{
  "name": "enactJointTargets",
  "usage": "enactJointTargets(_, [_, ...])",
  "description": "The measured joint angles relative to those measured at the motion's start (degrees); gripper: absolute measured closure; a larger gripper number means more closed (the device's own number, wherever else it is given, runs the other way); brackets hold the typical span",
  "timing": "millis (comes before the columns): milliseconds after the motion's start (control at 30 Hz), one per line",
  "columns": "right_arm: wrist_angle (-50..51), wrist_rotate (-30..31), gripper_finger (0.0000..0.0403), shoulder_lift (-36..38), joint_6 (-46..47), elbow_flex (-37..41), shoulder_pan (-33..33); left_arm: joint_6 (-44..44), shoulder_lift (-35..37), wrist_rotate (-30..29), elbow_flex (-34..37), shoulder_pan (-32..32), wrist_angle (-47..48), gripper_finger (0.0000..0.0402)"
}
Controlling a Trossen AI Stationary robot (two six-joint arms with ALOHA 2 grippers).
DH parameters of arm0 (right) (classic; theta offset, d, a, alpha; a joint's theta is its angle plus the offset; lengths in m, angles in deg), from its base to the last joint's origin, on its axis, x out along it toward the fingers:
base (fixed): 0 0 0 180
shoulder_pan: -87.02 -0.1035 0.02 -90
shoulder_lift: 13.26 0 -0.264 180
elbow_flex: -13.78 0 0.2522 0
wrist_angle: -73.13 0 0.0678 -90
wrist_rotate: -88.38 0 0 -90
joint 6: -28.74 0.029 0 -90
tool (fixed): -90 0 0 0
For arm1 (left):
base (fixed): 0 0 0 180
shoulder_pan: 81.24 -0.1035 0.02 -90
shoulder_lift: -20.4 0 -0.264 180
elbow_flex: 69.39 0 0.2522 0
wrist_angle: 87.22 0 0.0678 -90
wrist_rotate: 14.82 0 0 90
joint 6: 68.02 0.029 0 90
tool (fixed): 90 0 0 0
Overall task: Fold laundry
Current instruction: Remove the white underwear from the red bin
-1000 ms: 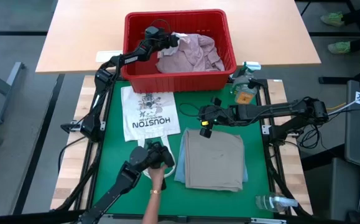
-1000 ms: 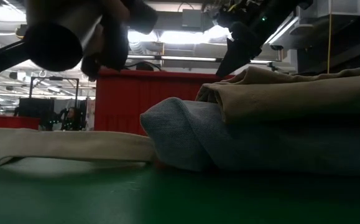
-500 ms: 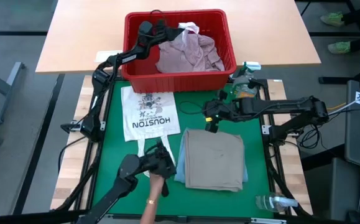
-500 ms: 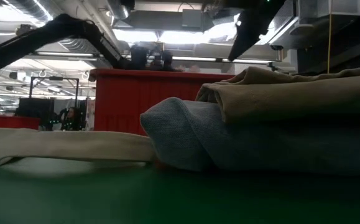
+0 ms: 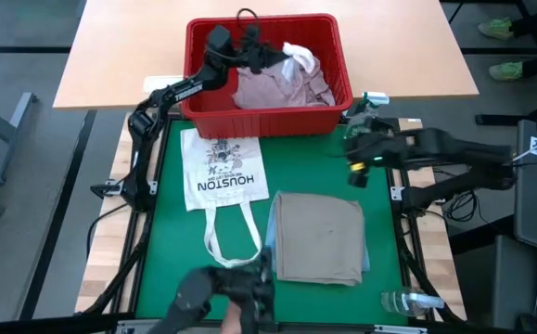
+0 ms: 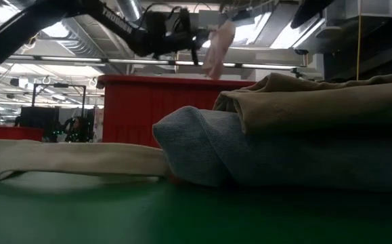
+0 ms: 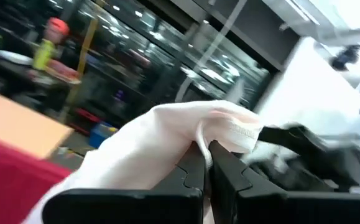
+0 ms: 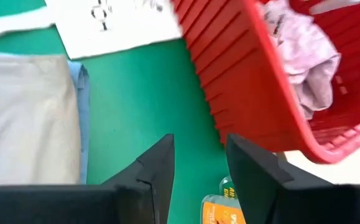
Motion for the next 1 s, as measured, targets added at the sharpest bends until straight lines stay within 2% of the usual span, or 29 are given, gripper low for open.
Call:
enactJointTargets(233, [0.08,-0.28,0.0256,12.48,0.21,2.06,0.00,0.34,1.08,1.69,0.00,9.15,0.97,0.0401])
enactJointTargets(500, [-1.27,-2.18,0.0256,19.06,9.00,7.01,-0.02,0.36,1.21,1.04,0.00,20.39,1.31,0.0401])
enactJointTargets(667, [-9.23,-9.52,0.0256,22.56,11.98,14.32,-0.02,2.29,1.21,0.30,0.00,26.24,1.21,0.0401])
enactJointTargets(833, [-18.04,-12.63,0.0256,24.59,13.79,22.39,-0.02,3.31,1.21,-1.71,0.00,30.47,1.17,0.0401])
enactJointTargets(1000, [-25.10,-22.13,0.0256,24.64,13.94,27.20,-0.02,3.38,1.21,-2.23,0.00,32.22,1.59,0.0401])
